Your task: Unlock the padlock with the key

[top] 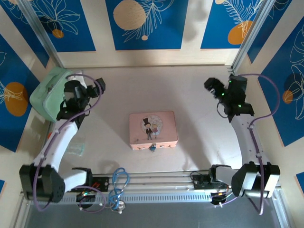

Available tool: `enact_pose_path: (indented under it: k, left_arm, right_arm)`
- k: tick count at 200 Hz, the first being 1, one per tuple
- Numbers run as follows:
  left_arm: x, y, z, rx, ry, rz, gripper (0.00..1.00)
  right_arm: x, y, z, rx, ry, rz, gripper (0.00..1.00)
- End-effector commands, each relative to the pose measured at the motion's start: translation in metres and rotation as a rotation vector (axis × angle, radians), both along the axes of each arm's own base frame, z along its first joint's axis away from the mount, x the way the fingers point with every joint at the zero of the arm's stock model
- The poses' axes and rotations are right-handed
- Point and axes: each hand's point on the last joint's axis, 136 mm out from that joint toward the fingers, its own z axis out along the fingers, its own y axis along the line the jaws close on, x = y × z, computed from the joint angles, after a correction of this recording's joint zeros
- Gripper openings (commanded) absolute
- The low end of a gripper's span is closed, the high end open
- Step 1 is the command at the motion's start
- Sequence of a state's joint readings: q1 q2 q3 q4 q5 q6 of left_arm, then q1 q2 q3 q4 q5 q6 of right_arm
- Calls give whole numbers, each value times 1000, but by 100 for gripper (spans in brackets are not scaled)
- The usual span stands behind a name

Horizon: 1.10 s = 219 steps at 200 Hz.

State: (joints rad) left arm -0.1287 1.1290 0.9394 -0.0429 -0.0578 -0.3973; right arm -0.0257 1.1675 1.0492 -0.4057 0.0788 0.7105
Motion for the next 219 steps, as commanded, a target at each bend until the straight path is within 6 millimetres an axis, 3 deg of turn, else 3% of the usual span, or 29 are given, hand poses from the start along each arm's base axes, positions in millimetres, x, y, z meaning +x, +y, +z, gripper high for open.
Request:
enact_pose_path:
  k: [1, 23, 43, 62, 82, 96, 124, 171, 219]
  left_arm:
    - [-84, -52, -88, -128, 429, -122, 99]
    - [-150, -102, -108, -67, 559, -321, 95]
    - [-201, -133, -132, -72, 685, -445, 90]
    - [-232, -154, -144, -77, 765, -509, 88]
    - [-245, -167, -155, -99, 810, -536, 89]
    - [-246, -177, -163, -164, 838, -533, 89]
    - [-241, -191, -181, -236, 873, -507, 89]
    - [-210, -208, -184, -402, 804, -454, 92]
    - [-173, -205, -203, -454, 788, -352, 92]
  right_arm:
    - [-95, 73, -55, -49, 442, 227, 84]
    - [-168, 141, -53, -224, 512, 584, 78]
    - [-225, 175, -68, -313, 619, 768, 74]
    - [-259, 194, -88, -319, 737, 844, 63]
    - [-277, 215, -101, -293, 782, 903, 62]
    - [-277, 227, -107, -261, 795, 911, 63]
    - [-255, 237, -117, -250, 782, 867, 64]
    - [-210, 245, -136, -156, 758, 801, 64]
    - [-165, 247, -144, -159, 725, 770, 63]
